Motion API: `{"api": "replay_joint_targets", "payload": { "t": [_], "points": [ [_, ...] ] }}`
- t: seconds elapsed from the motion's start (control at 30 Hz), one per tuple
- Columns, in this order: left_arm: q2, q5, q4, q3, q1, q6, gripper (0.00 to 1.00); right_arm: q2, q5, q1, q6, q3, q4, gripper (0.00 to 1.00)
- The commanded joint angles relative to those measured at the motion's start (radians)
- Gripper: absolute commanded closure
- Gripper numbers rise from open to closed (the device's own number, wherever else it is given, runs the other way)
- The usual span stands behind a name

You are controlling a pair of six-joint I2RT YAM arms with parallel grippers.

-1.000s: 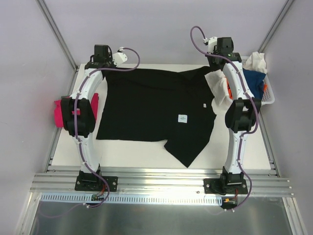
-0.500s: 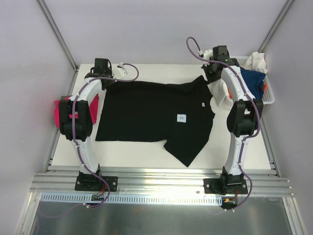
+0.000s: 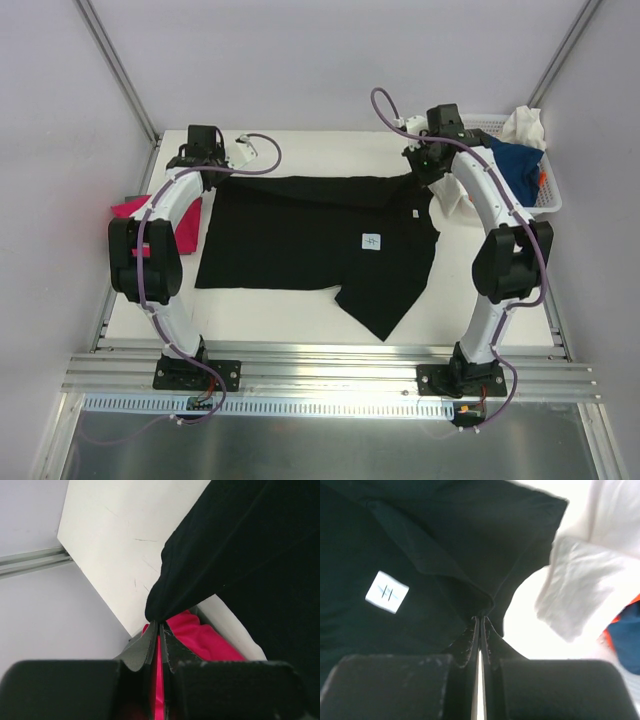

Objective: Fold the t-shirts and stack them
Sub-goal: Fold the tshirt

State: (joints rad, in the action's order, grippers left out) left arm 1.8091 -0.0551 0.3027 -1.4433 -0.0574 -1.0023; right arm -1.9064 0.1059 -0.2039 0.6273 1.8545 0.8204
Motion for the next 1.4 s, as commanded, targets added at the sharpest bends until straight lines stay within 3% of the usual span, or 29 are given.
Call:
{"api": "replay_joint_targets", "payload": {
  "t": [0.0, 0.17, 0.5, 0.9, 0.93, 0.97, 1.03, 1.07, 1.17, 1.3, 1.37],
  "points": [
    [-0.047, 0.031, -0.01, 0.018, 0.002, 0.025, 1.0, 0.064, 0.018, -0.017, 0.003, -0.063, 0.014, 0.99],
    [-0.037, 0.028, -0.011, 0.027, -0.007, 0.042, 1.0, 0.009, 0.014, -0.02, 0.031, -0.11, 0.006, 0.99],
    [-0.054, 0.0, -0.008, 0.147, -0.022, 0.024, 1.0, -0.129, -0.005, 0.008, 0.08, -0.029, 0.04, 0.99],
    [-0.024, -0.058, -0.008, 0.196, -0.016, 0.041, 1.0, -0.123, -0.028, 0.012, 0.094, -0.089, 0.026, 0.99],
    [-0.018, -0.066, -0.008, 0.193, -0.016, 0.051, 0.71, -0.122, -0.035, 0.012, 0.097, -0.093, 0.028, 0.99],
    [-0.007, -0.081, -0.008, 0.184, -0.016, 0.06, 0.53, -0.118, -0.06, 0.006, 0.103, -0.095, 0.036, 0.87],
    [-0.01, -0.101, -0.008, 0.175, -0.012, 0.099, 0.07, -0.1, -0.077, 0.003, 0.12, -0.107, 0.028, 0.69],
    [-0.017, -0.106, -0.008, 0.164, -0.012, 0.112, 0.01, -0.086, -0.099, 0.0, 0.118, -0.11, 0.019, 0.43],
    [-0.045, -0.107, -0.004, 0.118, -0.016, 0.181, 0.01, -0.028, -0.162, -0.017, 0.121, -0.103, -0.013, 0.25],
    [-0.068, -0.092, 0.056, 0.009, -0.047, 0.324, 0.01, 0.055, -0.147, -0.063, 0.126, -0.118, -0.044, 0.24],
    [-0.077, -0.074, 0.113, -0.05, -0.065, 0.396, 0.01, 0.058, -0.114, -0.107, 0.124, -0.109, -0.035, 0.28]
  ]
}}
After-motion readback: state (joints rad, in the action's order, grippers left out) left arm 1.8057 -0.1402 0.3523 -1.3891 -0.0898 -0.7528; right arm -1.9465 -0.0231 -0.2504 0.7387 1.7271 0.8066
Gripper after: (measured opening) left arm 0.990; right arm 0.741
